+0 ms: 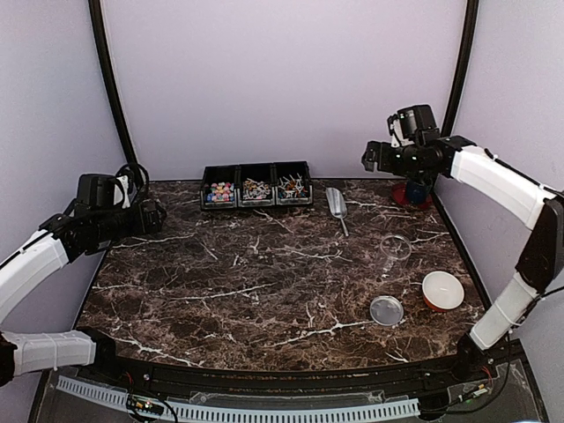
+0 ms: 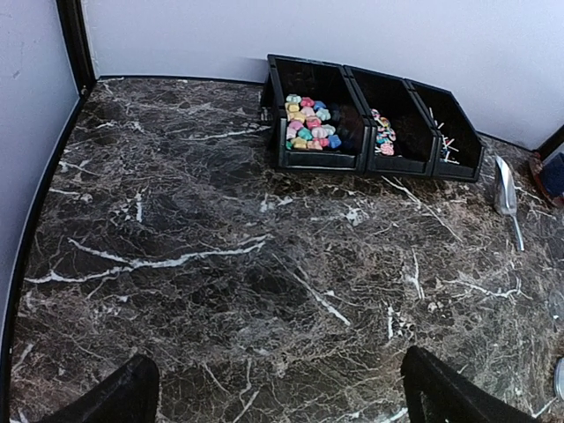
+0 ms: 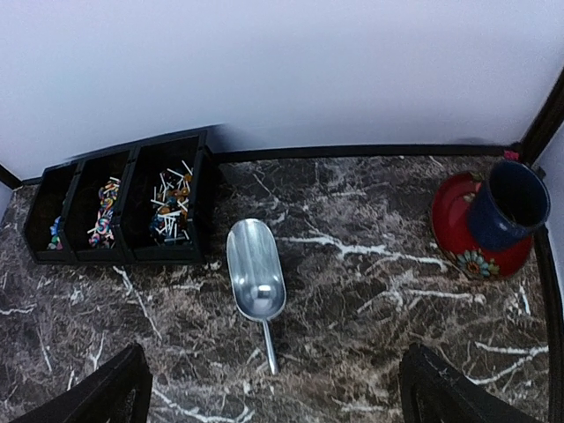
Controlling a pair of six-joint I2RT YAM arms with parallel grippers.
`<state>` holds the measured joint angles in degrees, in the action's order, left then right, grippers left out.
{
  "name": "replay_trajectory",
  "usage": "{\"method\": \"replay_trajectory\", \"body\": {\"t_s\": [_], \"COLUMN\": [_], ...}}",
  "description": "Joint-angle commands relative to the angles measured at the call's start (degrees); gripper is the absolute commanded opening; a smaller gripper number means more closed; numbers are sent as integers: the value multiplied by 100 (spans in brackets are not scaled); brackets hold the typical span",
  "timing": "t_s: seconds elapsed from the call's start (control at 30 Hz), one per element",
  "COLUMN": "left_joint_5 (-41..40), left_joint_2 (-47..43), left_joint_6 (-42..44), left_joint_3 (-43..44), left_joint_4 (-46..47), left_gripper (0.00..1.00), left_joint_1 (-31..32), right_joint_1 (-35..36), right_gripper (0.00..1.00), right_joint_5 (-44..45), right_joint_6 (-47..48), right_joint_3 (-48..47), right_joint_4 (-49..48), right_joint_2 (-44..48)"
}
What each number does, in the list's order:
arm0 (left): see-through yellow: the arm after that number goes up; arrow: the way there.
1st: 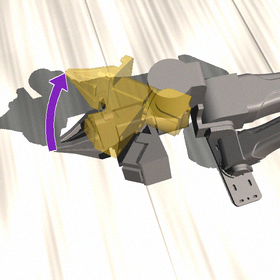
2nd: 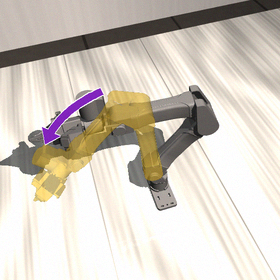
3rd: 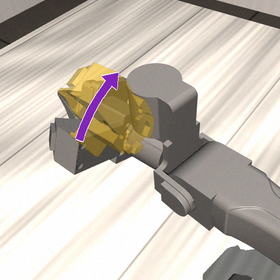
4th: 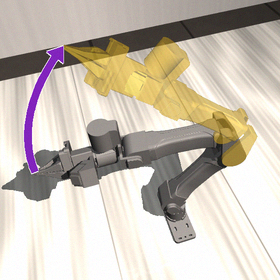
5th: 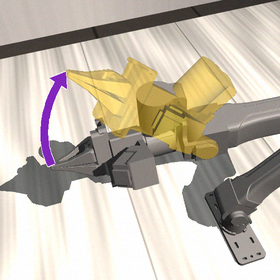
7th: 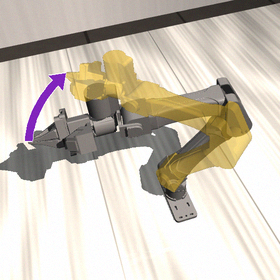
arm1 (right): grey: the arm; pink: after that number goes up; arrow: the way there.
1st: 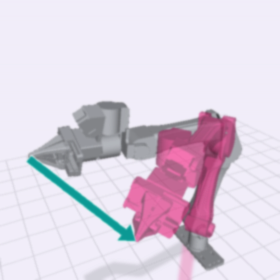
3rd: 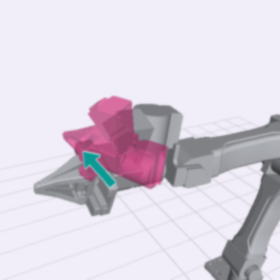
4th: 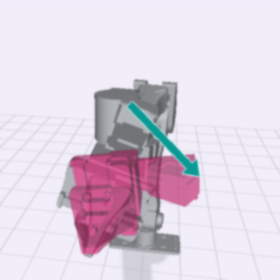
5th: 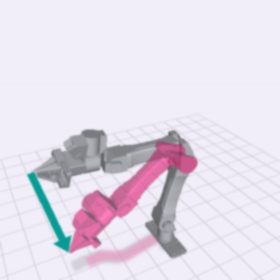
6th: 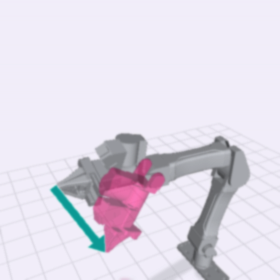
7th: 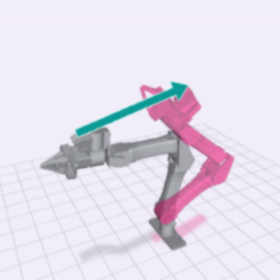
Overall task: Pack the candies
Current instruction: Move the storage box to the center of the board.
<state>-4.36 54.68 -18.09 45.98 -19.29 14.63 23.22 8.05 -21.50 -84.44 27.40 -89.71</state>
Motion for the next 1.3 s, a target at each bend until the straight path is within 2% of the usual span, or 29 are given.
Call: {"method": "replay_trajectory", "body": {"t_s": [0.0,0.1,0.47,0.73,0.9,1.27], "left_joint_5": [632,684,830,894,894,897], "left_joint_2": [-280,-348,-77,-65,-70,-36], "left_joint_6": [154,153,154,140,139,130], "left_joint_3": [-277,-399,-313,-335,-343,-335], "left_joint_4": [303,382,258,295,284,279], "left_gripper": [99,99,99,99,99,99], "left_joint_1": [-32,-37,-49,-58,-63,-65], "right_joint_1": [379,545,729,758,763,771], "right_gripper": [98,99,92,83,79,71], "right_joint_5": [698,860,875,761,646,486], "right_joint_6": [283,334,355,333,239,267], "right_joint_3": [-1029,-1648,-3358,-3921,-4510,-4892], "right_joint_4": [162,209,-26,-739,-824,-1225], "right_joint_2": [-1012,-1698,-3523,-4417,-5022,-5641]}}
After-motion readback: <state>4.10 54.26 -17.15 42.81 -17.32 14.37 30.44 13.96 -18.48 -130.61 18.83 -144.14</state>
